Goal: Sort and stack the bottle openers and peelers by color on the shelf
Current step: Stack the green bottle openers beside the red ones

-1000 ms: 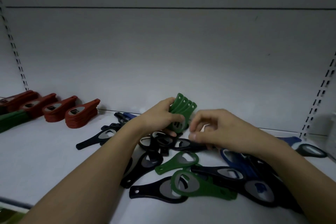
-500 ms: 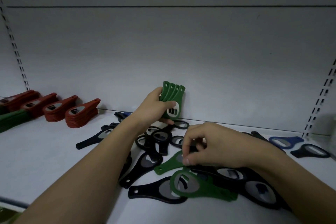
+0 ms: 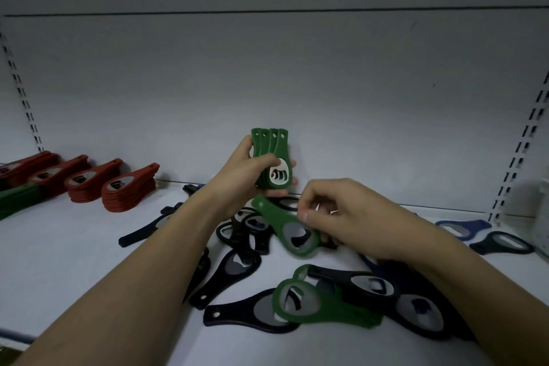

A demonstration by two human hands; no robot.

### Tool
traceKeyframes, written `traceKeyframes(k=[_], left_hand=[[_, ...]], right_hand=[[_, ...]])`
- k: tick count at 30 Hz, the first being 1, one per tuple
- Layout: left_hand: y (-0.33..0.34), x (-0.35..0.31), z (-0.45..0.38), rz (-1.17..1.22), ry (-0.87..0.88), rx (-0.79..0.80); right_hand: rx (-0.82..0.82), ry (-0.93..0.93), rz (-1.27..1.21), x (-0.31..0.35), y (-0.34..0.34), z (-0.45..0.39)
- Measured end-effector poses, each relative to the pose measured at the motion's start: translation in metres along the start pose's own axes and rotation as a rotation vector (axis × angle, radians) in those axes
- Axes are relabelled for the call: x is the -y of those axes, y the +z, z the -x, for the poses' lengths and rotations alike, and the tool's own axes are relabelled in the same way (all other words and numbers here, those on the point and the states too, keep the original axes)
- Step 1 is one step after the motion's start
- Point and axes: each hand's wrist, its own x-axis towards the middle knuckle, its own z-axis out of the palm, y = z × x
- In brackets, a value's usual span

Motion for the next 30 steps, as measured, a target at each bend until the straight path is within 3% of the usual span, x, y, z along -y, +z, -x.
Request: traceKeyframes(k=[6, 9, 12, 17, 21, 23, 26, 30], left_hand=[[0.0, -0.003, 0.001, 0.059, -0.08, 0.034], [0.007, -0.004, 0.005, 0.074, -0.142, 0.158], [0.018, -0.003, 0.013, -0.001, -0.153, 0.302], [0.022, 0.0, 0.015, -0.102, -0.124, 0.287], [0.017, 0.0, 0.012, -0.074, -0.102, 0.18], [0.015, 0.002, 0.011, -0.086, -0.1, 0.171], [0.014, 0.003, 0.011, -0.124, -0.112, 0.193], [0.014, 0.002, 0.012, -0.138, -0.158, 0.192]], right_hand=[[-0.267, 0.086, -0.418, -0.008, -0.014, -0.003], [-0.396, 0.107, -0.556, -0.01, -0.017, -0.005], [-0.412, 0.123, -0.563, -0.011, -0.013, -0.008], [-0.28, 0.173, -0.14, -0.018, -0.011, -0.007], [0.238, 0.172, 0.056, -0.007, -0.025, 0.007], [0.415, 0.193, 0.138, -0.003, -0.023, 0.011], [0.439, 0.212, 0.197, -0.007, -0.016, 0.009], [0.313, 0.252, 0.32, -0.014, -0.022, 0.009]])
